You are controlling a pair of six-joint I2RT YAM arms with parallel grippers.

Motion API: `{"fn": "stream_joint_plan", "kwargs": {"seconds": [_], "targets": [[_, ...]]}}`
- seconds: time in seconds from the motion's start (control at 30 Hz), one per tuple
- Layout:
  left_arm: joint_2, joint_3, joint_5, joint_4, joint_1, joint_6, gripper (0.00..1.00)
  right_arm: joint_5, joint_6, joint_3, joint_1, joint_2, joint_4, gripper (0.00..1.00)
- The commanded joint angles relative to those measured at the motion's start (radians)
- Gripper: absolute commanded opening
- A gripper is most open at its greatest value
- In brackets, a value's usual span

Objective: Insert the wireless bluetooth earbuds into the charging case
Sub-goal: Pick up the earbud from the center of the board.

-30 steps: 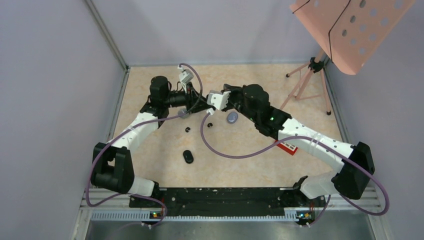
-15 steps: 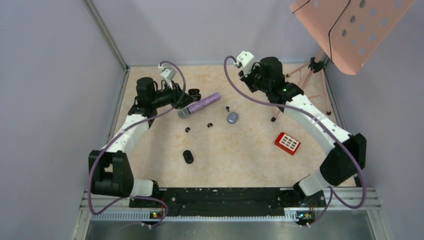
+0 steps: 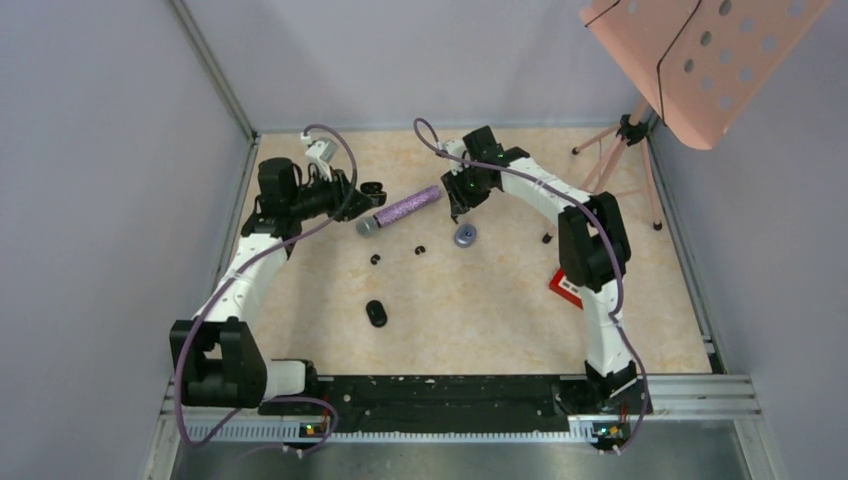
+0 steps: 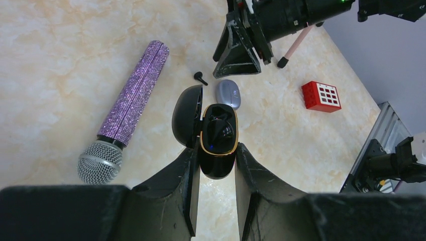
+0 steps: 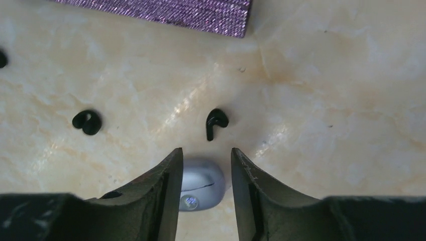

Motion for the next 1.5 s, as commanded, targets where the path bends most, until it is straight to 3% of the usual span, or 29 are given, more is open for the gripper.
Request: {"fn": "stream_joint_plan", "kwargs": {"seconds": [0.0, 0.3, 0.73, 1.47], "targets": [[-0.040, 0.049, -0.019, -0.028, 0.021, 0.029, 0.00, 0.071, 0.116, 0.154, -0.009, 0.061, -0.056, 0.43], [-0.038, 0.058, -0.027, -0.013, 0.027, 0.020, 0.00, 0.134, 0.178, 0.147, 0.035, 0.098, -0.065, 0.48], [-0.070, 0.031, -0.029, -0.018, 0.027, 0.021, 0.00, 0.247, 0.178, 0.200, 0.072, 0.178, -0.043, 0.43], [-0.088, 0.016, -0.030, -0.024, 0.027, 0.029, 0.00, 0.265, 0.243, 0.176, 0.099, 0.205, -0.054, 0.36]]}}
